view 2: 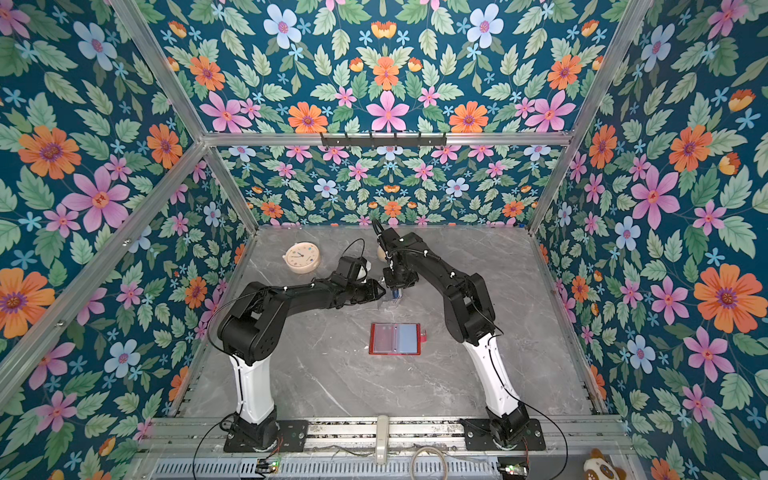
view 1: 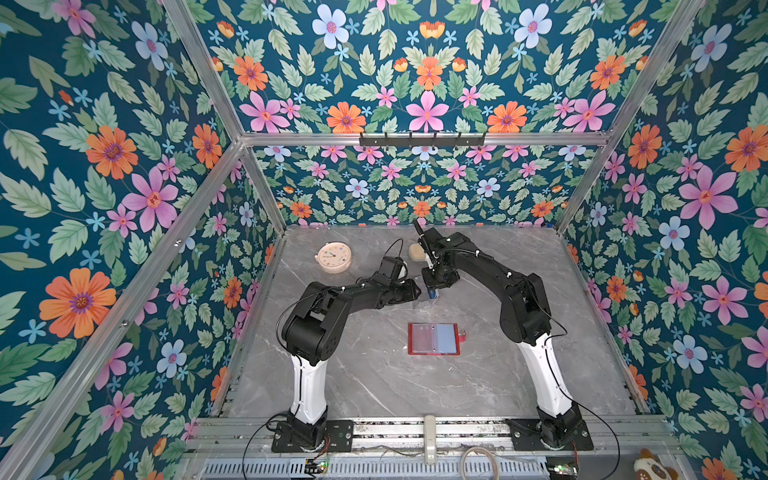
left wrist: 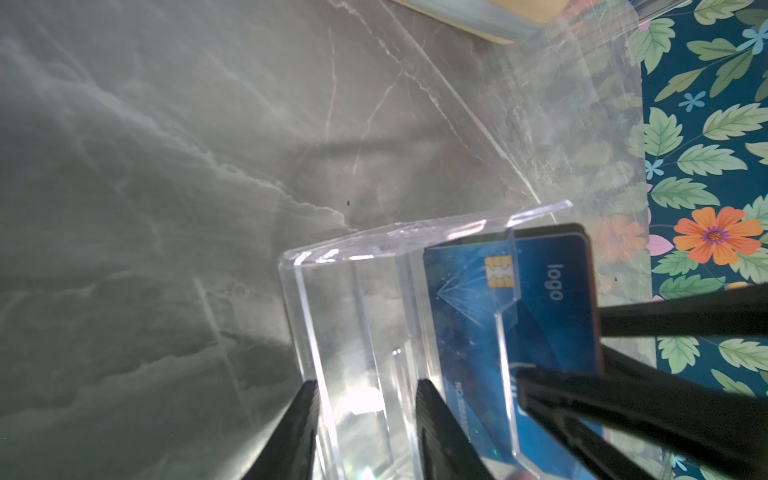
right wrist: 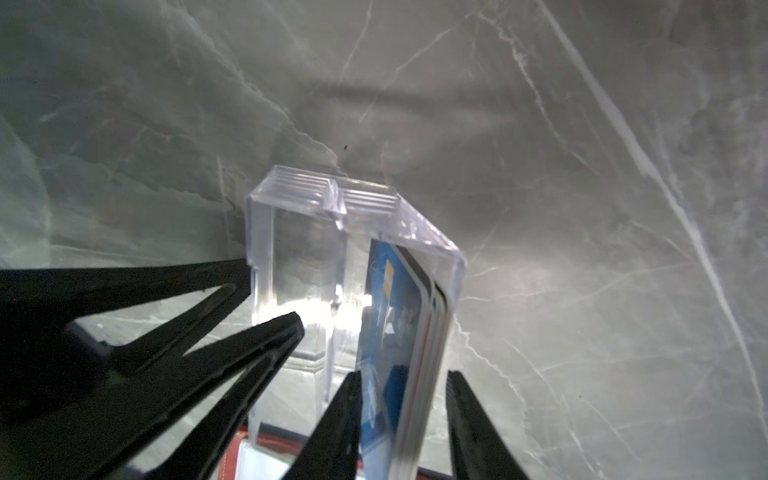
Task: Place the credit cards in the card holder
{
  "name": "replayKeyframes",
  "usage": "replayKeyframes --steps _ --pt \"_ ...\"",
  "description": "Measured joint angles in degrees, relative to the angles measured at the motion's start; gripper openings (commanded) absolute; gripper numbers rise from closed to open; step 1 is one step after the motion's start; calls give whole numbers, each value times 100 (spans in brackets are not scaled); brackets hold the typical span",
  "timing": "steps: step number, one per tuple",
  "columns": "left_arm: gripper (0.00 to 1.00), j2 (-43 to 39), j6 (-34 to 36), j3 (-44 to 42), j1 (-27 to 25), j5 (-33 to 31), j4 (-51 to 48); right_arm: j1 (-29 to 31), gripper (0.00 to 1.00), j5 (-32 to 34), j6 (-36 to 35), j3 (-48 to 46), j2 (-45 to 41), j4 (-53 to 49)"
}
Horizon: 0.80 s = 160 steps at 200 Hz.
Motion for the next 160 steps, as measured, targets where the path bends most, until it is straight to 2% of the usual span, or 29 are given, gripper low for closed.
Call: replayKeyframes --steps 160 --pt "40 0 -7 -4 0 0 7 20 34 378 0 466 186 -374"
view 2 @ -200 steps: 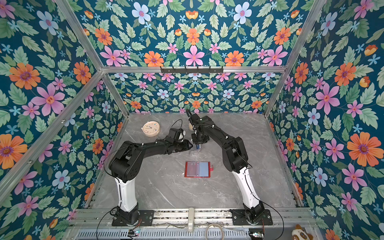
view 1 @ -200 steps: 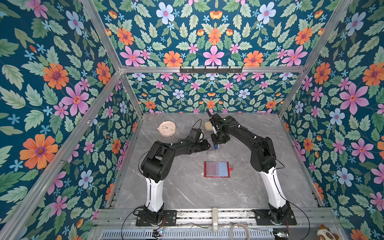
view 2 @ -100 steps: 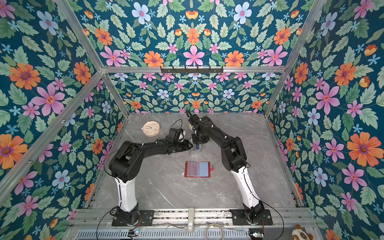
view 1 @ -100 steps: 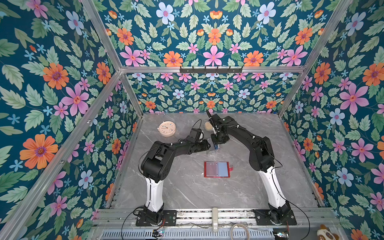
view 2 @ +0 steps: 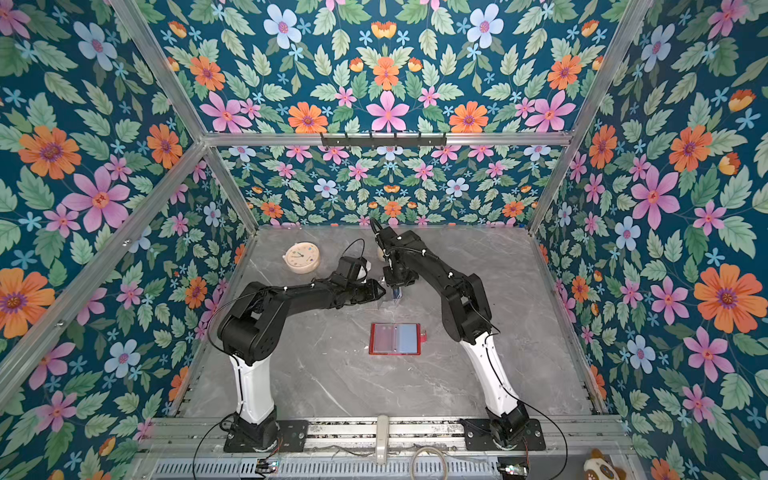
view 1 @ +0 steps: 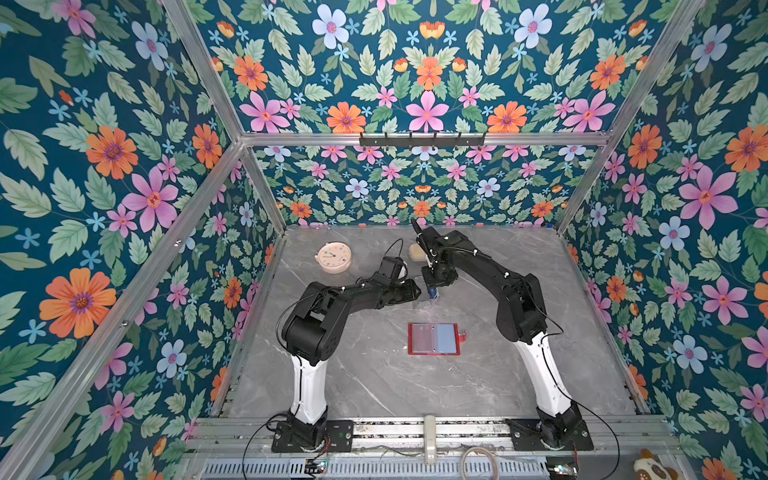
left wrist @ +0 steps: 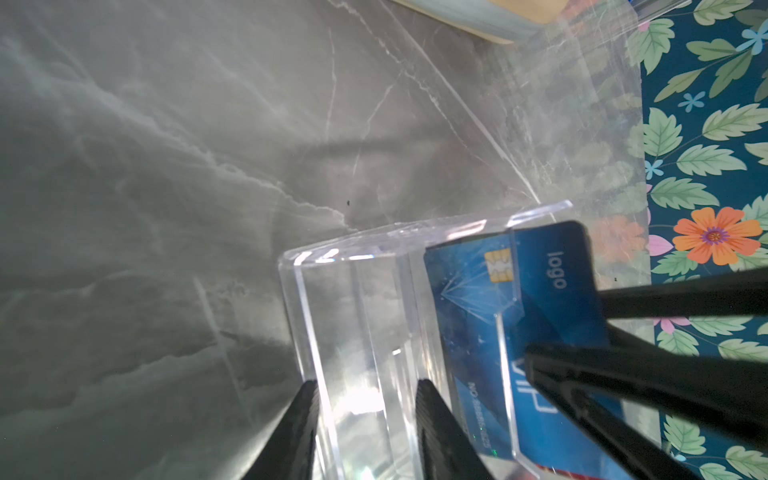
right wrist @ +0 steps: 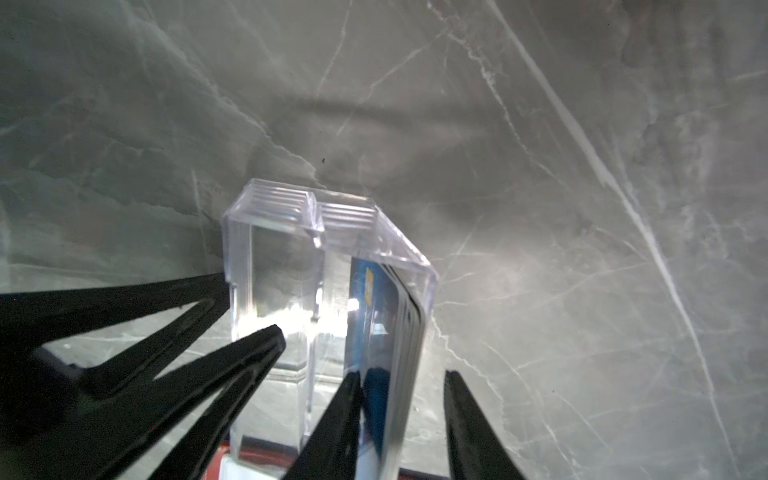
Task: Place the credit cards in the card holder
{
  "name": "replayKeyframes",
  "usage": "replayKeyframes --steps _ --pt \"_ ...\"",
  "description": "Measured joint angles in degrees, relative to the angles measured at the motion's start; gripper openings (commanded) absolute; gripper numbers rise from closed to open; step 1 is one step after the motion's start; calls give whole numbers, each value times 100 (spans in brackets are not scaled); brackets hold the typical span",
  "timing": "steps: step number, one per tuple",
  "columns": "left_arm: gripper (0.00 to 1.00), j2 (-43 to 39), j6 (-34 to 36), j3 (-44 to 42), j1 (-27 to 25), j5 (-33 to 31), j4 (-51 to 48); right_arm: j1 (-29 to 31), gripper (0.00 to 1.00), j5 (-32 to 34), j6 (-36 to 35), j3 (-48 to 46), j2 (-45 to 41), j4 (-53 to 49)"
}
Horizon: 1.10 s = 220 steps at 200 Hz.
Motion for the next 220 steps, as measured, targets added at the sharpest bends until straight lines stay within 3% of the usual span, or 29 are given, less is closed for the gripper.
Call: replayKeyframes --steps 121,173,220 --pt "40 9 -22 0 0 15 9 37 17 -24 -4 87 -81 -63" --pt "40 9 -31 -13 0 15 37 46 31 -83 -7 -42 -232 -94" --pt "40 11 -33 -13 0 17 39 63 35 -90 0 -369 -439 -22"
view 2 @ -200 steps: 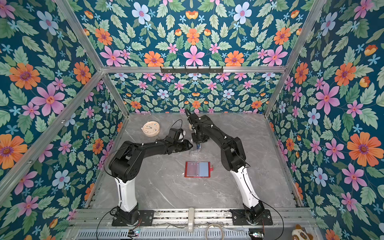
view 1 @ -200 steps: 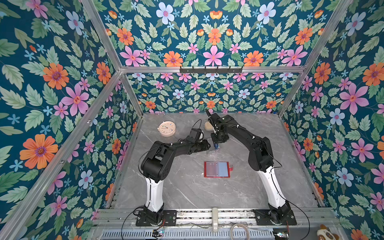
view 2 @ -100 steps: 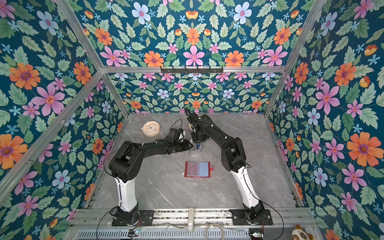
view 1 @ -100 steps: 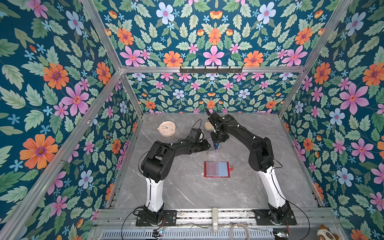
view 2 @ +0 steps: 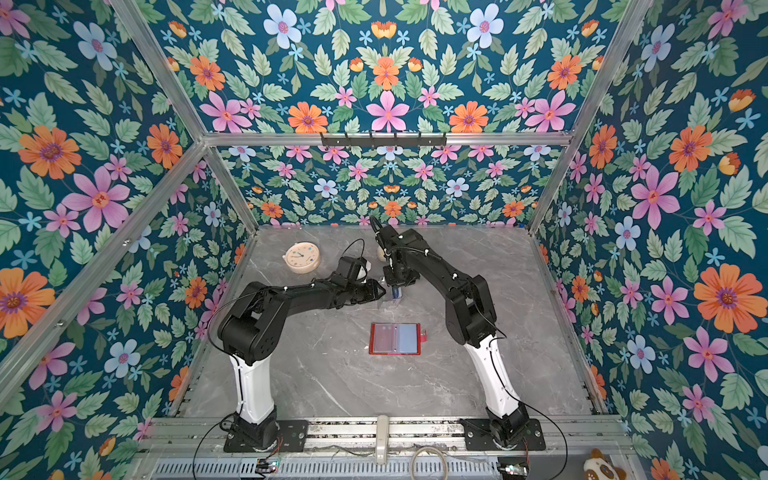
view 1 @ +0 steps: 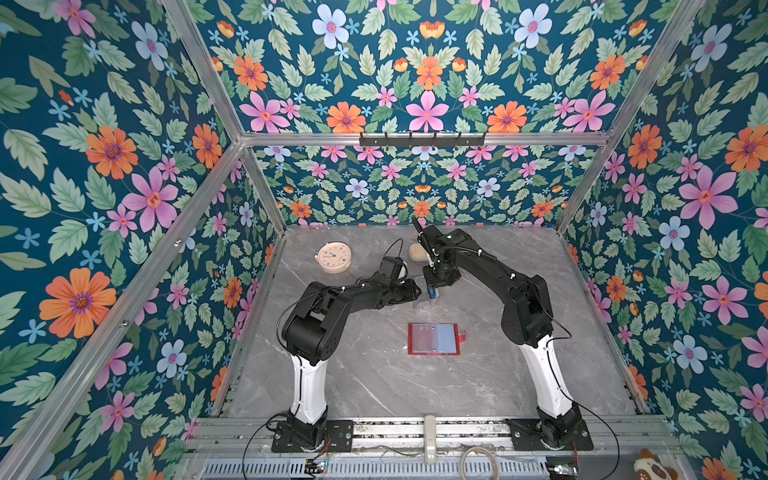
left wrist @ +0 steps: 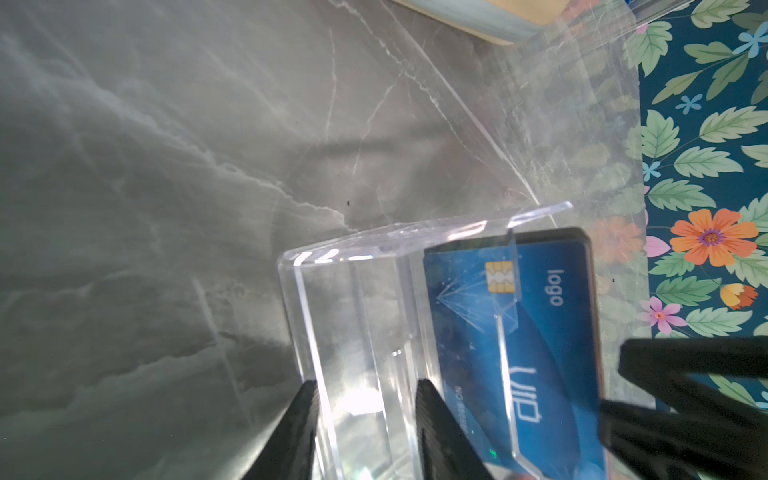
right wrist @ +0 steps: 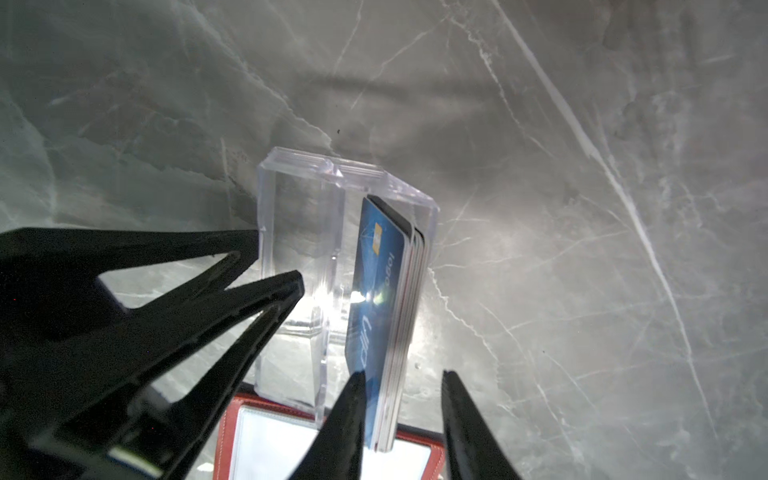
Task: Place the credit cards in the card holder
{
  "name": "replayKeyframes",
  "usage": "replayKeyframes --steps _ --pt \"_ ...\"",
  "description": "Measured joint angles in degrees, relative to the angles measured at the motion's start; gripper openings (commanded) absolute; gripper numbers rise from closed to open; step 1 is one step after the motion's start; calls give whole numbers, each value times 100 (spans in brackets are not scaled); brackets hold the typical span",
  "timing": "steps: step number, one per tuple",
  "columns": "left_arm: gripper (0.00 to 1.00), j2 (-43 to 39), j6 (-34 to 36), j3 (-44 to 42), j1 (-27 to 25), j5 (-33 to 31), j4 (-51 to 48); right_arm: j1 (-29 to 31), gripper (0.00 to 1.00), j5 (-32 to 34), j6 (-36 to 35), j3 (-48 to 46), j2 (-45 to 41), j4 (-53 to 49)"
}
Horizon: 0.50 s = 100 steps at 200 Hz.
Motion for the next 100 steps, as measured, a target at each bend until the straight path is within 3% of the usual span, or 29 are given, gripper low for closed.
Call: replayKeyframes --steps 100 --pt "40 11 0 7 0 39 4 -278 36 -809 302 -763 -129 673"
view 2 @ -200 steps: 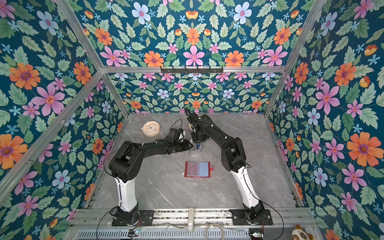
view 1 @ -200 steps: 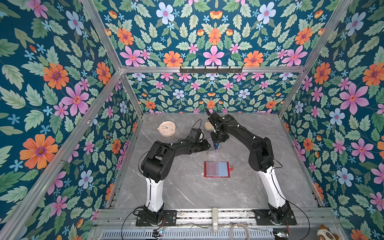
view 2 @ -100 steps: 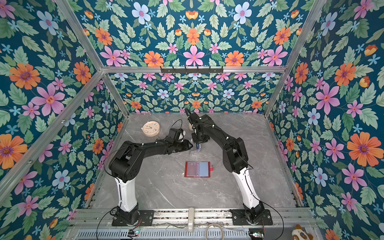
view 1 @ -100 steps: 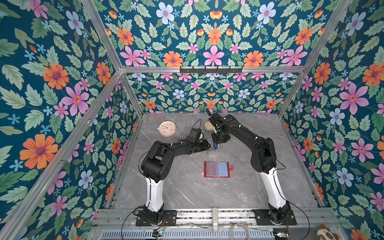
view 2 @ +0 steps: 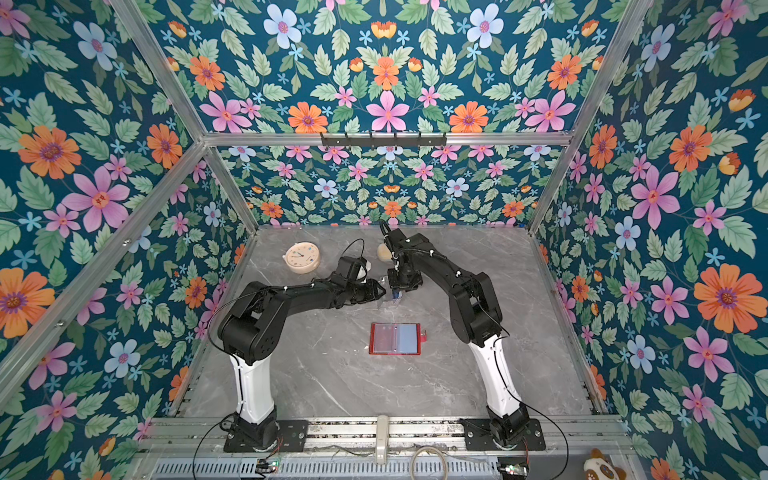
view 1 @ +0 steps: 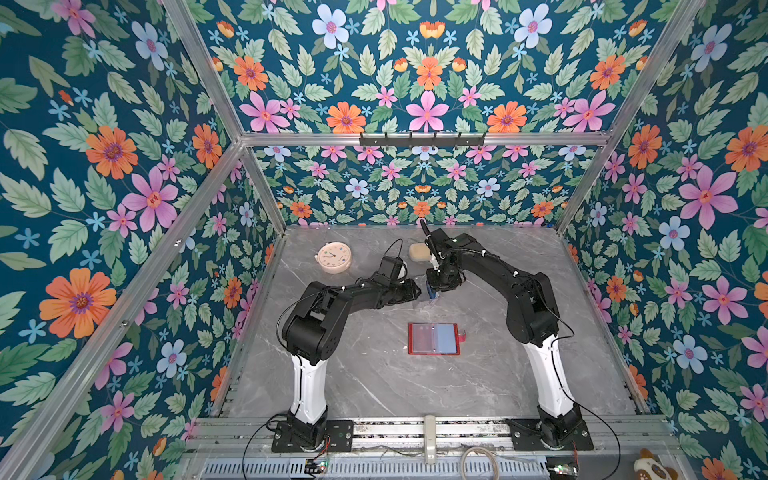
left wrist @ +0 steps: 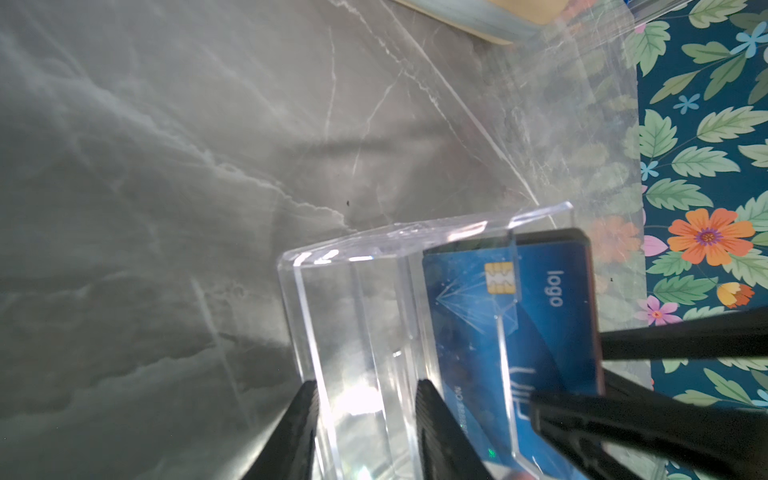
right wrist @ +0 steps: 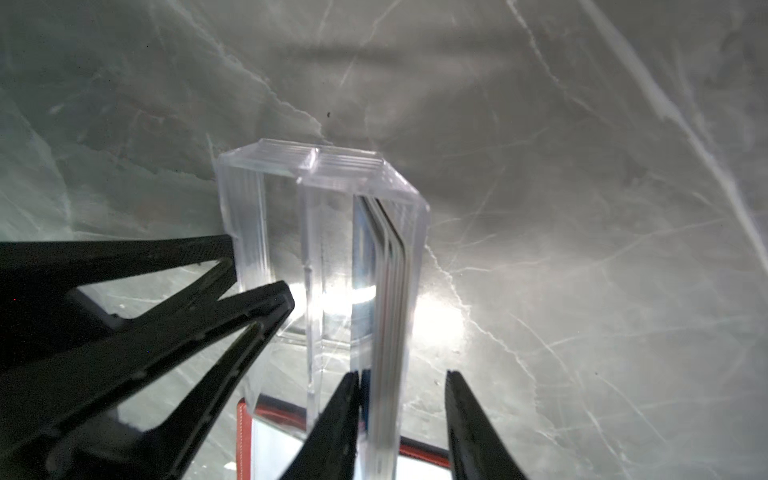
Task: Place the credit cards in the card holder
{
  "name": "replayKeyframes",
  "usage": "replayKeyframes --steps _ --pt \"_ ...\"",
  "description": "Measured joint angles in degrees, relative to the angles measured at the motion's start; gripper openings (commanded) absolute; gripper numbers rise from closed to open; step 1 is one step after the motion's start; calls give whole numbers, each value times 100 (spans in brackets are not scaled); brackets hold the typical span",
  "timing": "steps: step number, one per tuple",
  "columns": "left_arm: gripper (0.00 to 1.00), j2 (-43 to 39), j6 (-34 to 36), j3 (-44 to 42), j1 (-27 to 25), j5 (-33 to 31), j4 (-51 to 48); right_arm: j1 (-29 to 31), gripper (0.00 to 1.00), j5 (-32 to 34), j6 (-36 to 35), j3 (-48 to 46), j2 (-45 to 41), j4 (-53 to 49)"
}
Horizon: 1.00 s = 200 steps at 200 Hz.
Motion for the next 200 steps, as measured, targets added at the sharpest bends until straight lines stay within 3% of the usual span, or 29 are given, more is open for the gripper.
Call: replayKeyframes --steps 200 --pt "40 7 0 7 0 4 -2 -105 27 13 210 66 -166 68"
